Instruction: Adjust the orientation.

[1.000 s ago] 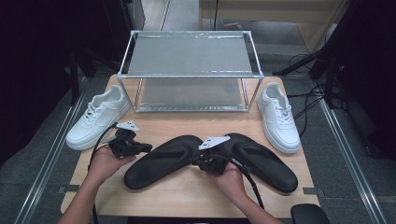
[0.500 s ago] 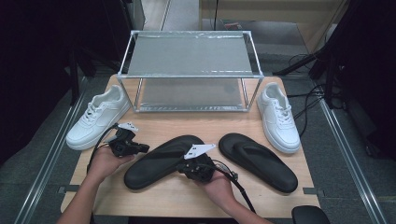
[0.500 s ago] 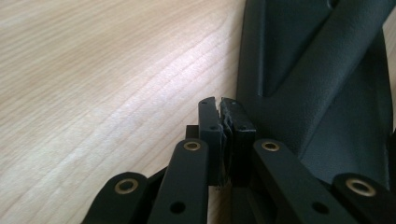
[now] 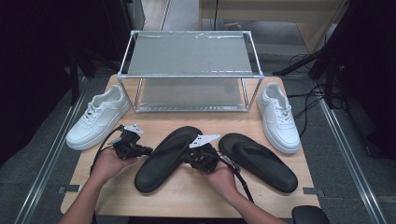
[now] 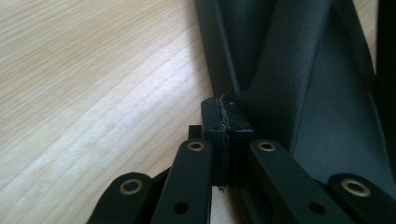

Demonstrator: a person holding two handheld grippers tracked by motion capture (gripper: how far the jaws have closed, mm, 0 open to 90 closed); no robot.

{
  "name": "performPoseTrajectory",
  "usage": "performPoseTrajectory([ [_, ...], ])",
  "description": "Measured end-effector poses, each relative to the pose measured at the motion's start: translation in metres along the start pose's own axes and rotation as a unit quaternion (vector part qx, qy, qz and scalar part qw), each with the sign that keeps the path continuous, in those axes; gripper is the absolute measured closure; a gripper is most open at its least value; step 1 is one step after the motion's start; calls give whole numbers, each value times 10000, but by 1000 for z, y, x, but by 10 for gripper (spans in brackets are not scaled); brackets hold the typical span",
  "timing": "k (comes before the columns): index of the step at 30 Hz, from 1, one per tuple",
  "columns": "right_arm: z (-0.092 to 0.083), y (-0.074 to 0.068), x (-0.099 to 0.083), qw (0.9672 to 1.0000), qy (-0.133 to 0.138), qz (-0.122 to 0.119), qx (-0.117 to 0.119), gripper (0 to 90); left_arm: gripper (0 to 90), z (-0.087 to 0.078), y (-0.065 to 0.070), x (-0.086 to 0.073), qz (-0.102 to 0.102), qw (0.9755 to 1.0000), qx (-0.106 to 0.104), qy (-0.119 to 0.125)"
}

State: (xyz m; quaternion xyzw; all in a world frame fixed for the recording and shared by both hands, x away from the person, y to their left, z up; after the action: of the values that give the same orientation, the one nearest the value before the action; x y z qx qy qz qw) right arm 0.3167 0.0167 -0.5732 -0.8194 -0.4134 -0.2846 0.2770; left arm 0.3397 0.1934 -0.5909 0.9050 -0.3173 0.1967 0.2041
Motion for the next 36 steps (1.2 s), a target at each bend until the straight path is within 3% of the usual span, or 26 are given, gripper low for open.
performPoseTrajectory([
  [7, -6, 21, 3, 9996, -13, 204, -173, 900, 900, 6, 14, 3, -26, 9999, -135, -56],
  [11, -6, 27, 2, 9994, -96, 338, 10, 900, 900, 6, 17, 5, -79, 9998, -196, 1],
  [12, -8, 31, 3, 9993, -117, 326, -102, 900, 900, 6, 19, 5, -117, 9996, -264, 18],
  [15, -7, 34, 4, 9993, -146, 317, -143, 900, 900, 8, 22, 6, -66, 9997, -230, 49],
  [24, -12, 53, 11, 9983, -302, 252, -433, 900, 900, 14, 39, 10, 39, 9991, -416, 72],
  [27, -14, 58, 10, 9984, -308, 286, -385, 894, 900, 13, 41, 11, 59, 9989, -465, 30],
  [28, -17, 61, 7, 9984, -280, 319, -373, 861, 848, 12, 41, 12, 55, 9987, -505, 56],
  [31, -23, 61, 6, 9986, -159, 378, -346, 825, 817, 6, 43, 16, 64, 9980, -591, 198],
  [32, -29, 58, 6, 9989, -59, 396, -261, 803, 755, 3, 45, 18, 68, 9978, -612, 255],
  [36, -39, 50, 4, 9995, 18, 300, -114, 706, 665, -4, 57, 20, 193, 9967, -697, 362],
])
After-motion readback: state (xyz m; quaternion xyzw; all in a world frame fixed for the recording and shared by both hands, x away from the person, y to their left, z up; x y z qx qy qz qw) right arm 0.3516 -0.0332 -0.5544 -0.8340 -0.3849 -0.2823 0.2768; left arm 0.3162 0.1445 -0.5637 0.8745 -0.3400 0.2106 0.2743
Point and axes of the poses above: each handheld gripper's, and its own axes: z roughly forward along the jaws, x roughly out of its top, y roughly to its right, the point moved 9 cm from there along z, roughly forward along the jaws, and after that the axes turned 2 degrees about -y, right-handed, at the moved point
